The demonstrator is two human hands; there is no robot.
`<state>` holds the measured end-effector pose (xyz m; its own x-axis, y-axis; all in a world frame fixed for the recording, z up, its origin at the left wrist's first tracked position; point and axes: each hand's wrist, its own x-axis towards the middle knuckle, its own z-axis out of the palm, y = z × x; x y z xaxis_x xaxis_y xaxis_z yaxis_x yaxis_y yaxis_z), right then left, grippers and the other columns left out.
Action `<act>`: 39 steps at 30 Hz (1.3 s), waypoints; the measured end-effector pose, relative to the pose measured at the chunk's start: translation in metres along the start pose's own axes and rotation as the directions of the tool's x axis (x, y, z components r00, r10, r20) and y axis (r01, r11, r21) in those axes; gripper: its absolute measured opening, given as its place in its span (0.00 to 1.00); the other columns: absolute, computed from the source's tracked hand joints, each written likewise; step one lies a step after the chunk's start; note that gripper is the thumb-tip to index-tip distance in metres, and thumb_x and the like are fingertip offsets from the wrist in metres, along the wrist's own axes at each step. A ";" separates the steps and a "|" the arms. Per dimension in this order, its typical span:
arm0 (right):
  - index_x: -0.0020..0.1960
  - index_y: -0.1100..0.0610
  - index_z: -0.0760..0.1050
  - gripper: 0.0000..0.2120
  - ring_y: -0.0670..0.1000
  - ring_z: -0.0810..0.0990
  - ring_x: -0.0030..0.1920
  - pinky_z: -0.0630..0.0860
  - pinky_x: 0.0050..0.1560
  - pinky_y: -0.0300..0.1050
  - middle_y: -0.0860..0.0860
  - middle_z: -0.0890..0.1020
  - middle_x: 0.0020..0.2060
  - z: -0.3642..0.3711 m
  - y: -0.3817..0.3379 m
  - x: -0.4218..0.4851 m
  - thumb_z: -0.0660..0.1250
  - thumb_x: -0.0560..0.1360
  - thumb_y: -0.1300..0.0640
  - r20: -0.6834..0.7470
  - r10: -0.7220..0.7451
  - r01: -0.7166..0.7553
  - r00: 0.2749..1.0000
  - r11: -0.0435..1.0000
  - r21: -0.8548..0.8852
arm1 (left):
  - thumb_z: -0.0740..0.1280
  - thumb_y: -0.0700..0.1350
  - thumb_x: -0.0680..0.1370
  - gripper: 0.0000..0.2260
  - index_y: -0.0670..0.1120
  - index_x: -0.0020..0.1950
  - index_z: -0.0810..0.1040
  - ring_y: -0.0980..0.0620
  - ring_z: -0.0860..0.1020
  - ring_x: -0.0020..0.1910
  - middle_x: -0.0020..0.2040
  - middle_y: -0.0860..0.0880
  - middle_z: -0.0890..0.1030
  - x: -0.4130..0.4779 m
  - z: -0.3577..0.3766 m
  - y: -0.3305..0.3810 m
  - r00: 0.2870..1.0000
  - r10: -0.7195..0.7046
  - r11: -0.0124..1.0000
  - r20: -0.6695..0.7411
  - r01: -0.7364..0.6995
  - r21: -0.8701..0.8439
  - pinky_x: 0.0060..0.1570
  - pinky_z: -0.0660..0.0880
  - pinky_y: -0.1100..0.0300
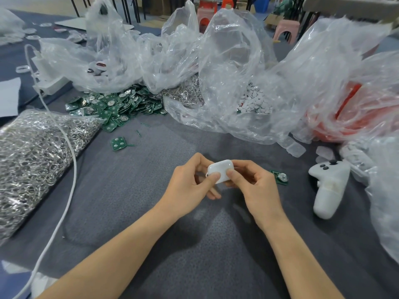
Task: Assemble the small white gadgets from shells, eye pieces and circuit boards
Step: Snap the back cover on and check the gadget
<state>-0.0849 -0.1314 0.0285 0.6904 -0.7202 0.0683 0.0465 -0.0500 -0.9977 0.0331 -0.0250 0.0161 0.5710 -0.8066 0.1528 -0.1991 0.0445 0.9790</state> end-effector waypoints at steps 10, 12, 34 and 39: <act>0.52 0.59 0.80 0.09 0.49 0.83 0.45 0.79 0.50 0.40 0.52 0.85 0.45 0.001 -0.002 -0.004 0.70 0.72 0.62 0.047 -0.005 0.000 0.999 0.994 0.106 | 0.71 0.39 0.75 0.06 0.50 0.47 0.77 0.56 0.83 0.36 0.39 0.52 0.84 -0.003 -0.001 -0.001 0.971 0.230 0.969 -0.073 -0.221 0.111 0.38 0.77 0.67; 0.53 0.61 0.79 0.16 0.52 0.82 0.39 0.80 0.42 0.42 0.55 0.84 0.43 0.003 -0.004 -0.004 0.70 0.69 0.53 0.074 0.069 -0.086 0.995 0.964 0.251 | 0.73 0.36 0.73 0.08 0.47 0.48 0.80 0.57 0.82 0.43 0.44 0.52 0.83 -0.002 -0.002 0.000 0.943 0.315 0.940 -0.110 -0.294 0.175 0.43 0.77 0.66; 0.47 0.58 0.82 0.05 0.46 0.77 0.33 0.74 0.33 0.36 0.53 0.84 0.36 0.005 -0.012 -0.010 0.69 0.73 0.64 0.058 -0.063 0.060 0.996 0.997 0.049 | 0.64 0.40 0.77 0.02 0.46 0.46 0.72 0.53 0.79 0.29 0.33 0.46 0.82 -0.002 -0.004 -0.003 0.988 0.093 0.995 0.126 -0.089 -0.033 0.33 0.74 0.63; 0.48 0.58 0.82 0.06 0.44 0.78 0.33 0.74 0.34 0.35 0.51 0.84 0.36 0.004 -0.011 -0.009 0.71 0.71 0.59 0.066 -0.059 0.056 0.996 0.998 0.040 | 0.64 0.42 0.77 0.02 0.47 0.49 0.73 0.50 0.82 0.32 0.36 0.48 0.83 -0.002 -0.004 -0.004 0.988 0.102 0.994 0.118 -0.096 -0.055 0.35 0.77 0.62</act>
<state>-0.0889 -0.1217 0.0389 0.7326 -0.6687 0.1268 0.1142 -0.0629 -0.9915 0.0357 -0.0216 0.0126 0.4497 -0.8619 0.2345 -0.2085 0.1540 0.9658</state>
